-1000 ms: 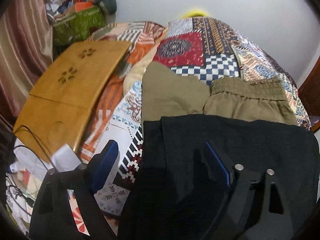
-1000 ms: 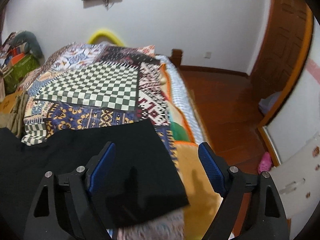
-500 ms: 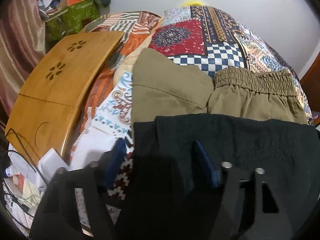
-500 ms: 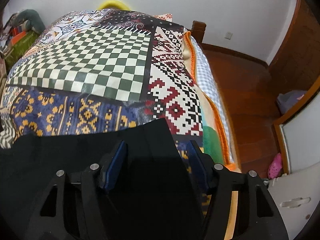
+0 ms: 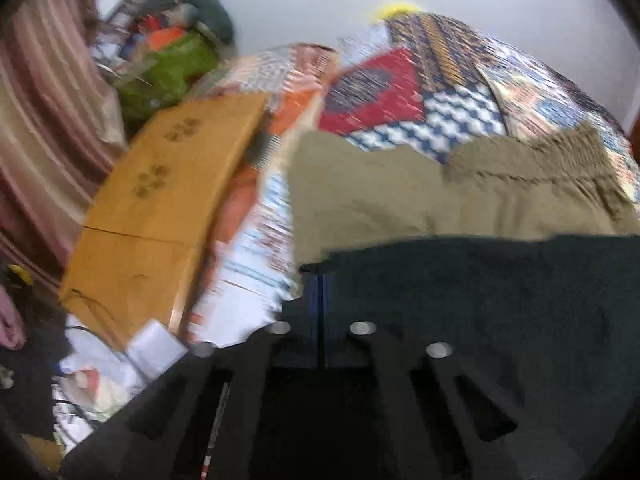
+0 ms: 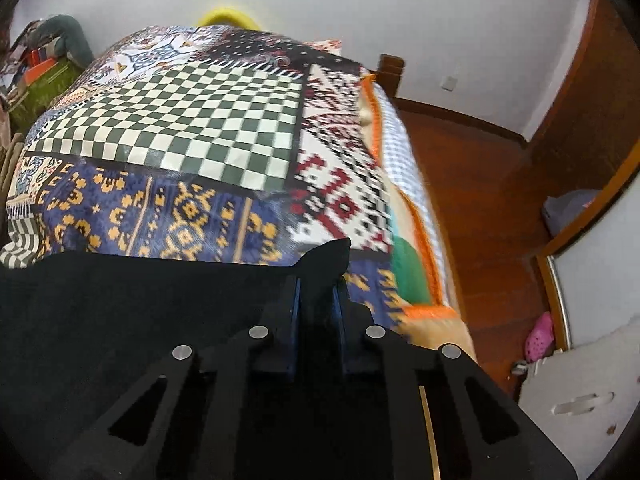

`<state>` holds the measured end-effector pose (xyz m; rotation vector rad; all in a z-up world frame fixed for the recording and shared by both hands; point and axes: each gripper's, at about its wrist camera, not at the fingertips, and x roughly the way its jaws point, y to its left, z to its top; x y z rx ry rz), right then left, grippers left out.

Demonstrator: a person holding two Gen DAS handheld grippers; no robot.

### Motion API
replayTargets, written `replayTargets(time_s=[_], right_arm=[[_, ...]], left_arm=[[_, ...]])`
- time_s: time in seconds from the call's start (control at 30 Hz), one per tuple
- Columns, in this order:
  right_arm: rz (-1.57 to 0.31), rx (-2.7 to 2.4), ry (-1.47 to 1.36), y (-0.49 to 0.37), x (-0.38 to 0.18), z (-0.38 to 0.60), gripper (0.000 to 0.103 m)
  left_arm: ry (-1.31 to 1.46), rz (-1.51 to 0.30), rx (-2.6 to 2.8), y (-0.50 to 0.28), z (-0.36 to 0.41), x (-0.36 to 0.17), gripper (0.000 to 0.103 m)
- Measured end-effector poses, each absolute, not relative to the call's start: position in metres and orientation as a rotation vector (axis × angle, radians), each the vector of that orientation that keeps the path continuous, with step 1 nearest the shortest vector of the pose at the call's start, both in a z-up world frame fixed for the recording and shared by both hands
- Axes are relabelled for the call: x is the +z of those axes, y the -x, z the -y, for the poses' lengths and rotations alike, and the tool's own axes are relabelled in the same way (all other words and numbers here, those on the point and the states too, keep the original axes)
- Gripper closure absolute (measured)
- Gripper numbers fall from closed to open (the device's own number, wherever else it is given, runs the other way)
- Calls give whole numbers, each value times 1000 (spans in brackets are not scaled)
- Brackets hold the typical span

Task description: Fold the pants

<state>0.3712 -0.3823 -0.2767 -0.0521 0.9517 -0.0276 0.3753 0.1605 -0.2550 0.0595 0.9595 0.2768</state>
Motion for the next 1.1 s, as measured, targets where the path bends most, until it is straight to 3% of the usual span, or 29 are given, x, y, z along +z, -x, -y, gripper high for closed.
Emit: replayTargets(time_s=[0.3, 0.4, 0.57, 0.67, 0.87, 0.97, 1.1], right_arm=[[-960, -95, -1, -355, -275, 406, 90], [-968, -91, -26, -360, -270, 407, 82], [-905, -106, -52, -338, -236, 419, 59], [-879, -124, -51, -319, -220, 433, 53], [-914, -144, -61, -283, -228, 442, 52], [-951, -109, -90, -266, -247, 434, 52], [-1002, -71, -102, -253, -274, 418, 52]], left_arm=[[-8, -963, 229, -383, -167, -246, 103], [-25, -960, 230, -380, -162, -240, 103], [-36, -955, 270, -377, -174, -234, 103], [-42, -953, 315, -376, -187, -236, 103], [92, -978, 234, -359, -195, -237, 101], [95, -986, 165, -344, -180, -234, 93], [43, -991, 88, -324, -149, -234, 71]])
